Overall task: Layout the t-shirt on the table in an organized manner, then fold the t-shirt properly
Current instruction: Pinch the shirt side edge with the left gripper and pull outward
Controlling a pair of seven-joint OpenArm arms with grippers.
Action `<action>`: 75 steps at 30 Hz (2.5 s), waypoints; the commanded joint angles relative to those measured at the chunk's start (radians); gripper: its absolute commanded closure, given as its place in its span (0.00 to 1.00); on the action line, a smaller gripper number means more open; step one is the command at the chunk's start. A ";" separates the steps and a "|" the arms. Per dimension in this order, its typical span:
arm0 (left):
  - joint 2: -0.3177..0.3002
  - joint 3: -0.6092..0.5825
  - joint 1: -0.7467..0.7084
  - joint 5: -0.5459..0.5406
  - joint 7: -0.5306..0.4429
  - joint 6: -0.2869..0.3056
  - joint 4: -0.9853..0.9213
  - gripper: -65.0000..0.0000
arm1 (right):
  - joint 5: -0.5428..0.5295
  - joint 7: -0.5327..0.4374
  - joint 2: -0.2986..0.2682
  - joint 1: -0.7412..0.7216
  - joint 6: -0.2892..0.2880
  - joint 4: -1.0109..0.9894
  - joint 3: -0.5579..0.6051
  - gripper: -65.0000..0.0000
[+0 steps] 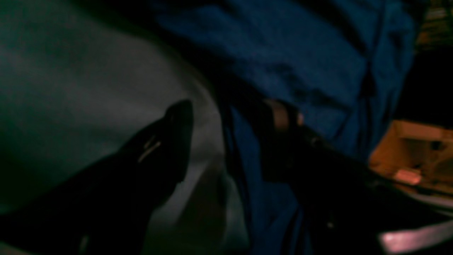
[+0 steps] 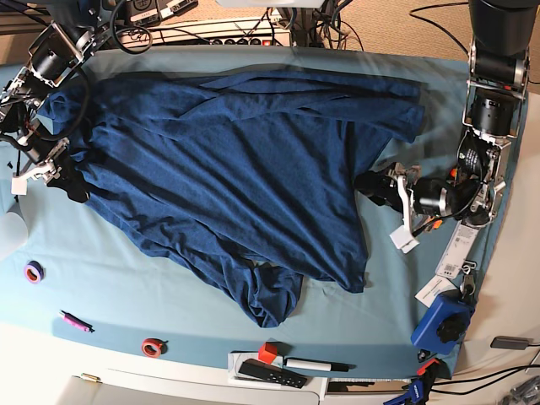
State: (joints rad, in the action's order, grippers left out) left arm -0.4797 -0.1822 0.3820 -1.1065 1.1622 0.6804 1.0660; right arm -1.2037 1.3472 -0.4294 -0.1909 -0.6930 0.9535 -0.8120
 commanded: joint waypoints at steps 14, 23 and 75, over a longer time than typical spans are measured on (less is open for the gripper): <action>-0.019 0.001 -0.098 -0.025 0.050 -0.010 0.034 0.57 | -0.026 -0.012 -0.027 -0.017 -0.005 0.015 -0.003 0.58; 0.005 0.001 -0.099 -0.038 0.053 -0.010 0.035 0.57 | -0.027 -0.012 -0.027 -0.017 -0.005 0.015 -0.003 0.58; -0.092 0.002 -0.061 -0.083 0.027 -0.044 0.035 1.00 | -0.026 -0.011 -0.027 -0.016 -0.005 0.015 -0.003 0.58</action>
State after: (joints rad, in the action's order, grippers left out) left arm -0.5518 -0.1841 0.3046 -1.2018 1.1812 0.6472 1.0931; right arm -1.2026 1.3472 -0.4294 -0.1909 -0.6930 0.9535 -0.8124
